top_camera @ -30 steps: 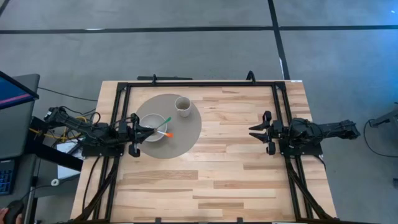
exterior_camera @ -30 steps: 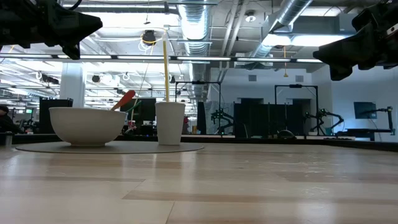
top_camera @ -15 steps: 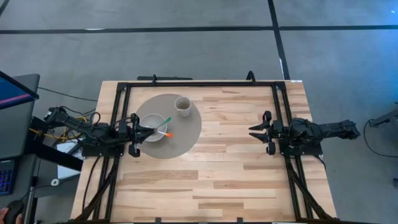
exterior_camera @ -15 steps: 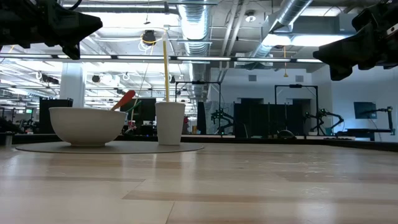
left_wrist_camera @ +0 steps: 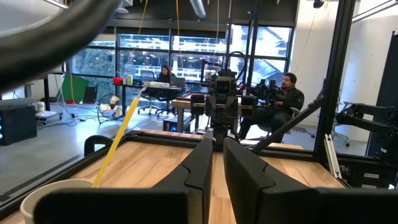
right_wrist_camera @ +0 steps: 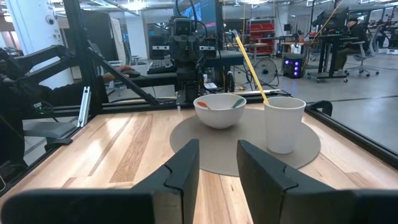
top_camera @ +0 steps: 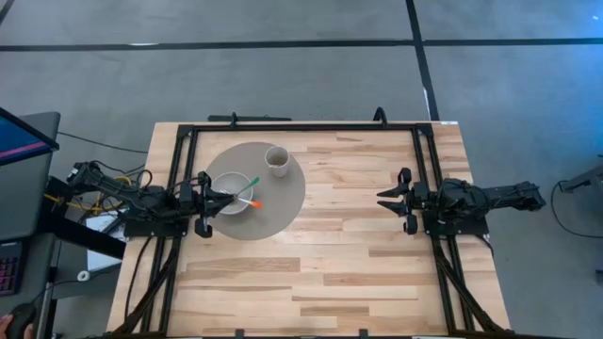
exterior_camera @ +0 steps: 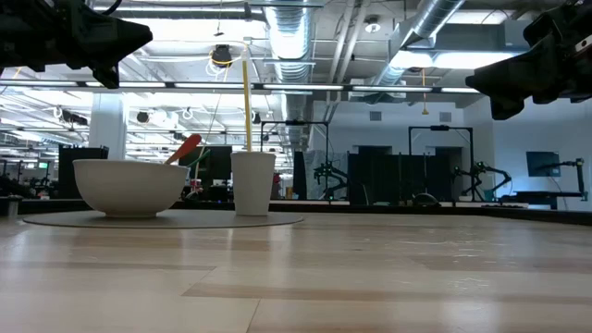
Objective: Pick & Place Utensil
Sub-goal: Return to Home Position
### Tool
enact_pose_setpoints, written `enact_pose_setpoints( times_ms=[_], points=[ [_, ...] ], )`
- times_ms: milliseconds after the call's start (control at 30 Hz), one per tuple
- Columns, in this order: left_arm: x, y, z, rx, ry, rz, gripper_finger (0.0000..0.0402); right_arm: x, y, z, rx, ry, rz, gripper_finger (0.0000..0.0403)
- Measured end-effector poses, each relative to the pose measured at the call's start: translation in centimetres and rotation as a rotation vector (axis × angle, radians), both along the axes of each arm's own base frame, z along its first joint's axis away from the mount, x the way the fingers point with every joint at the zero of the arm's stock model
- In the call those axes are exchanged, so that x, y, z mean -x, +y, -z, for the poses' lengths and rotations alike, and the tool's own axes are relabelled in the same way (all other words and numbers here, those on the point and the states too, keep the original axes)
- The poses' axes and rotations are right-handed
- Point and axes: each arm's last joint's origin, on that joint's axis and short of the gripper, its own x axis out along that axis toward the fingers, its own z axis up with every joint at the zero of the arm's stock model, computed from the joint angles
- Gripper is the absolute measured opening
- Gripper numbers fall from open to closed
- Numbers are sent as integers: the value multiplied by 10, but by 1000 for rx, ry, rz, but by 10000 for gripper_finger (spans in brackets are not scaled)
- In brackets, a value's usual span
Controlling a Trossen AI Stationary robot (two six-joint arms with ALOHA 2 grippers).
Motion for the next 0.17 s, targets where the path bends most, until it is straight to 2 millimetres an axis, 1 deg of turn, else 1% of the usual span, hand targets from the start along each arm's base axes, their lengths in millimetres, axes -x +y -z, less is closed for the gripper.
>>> enact_pose_setpoints(
  times_ms=[167],
  points=[
    [0, 0, 0, 0, 0, 0, 42, 0, 0, 0, 0, 0, 0, 102]
  ],
)
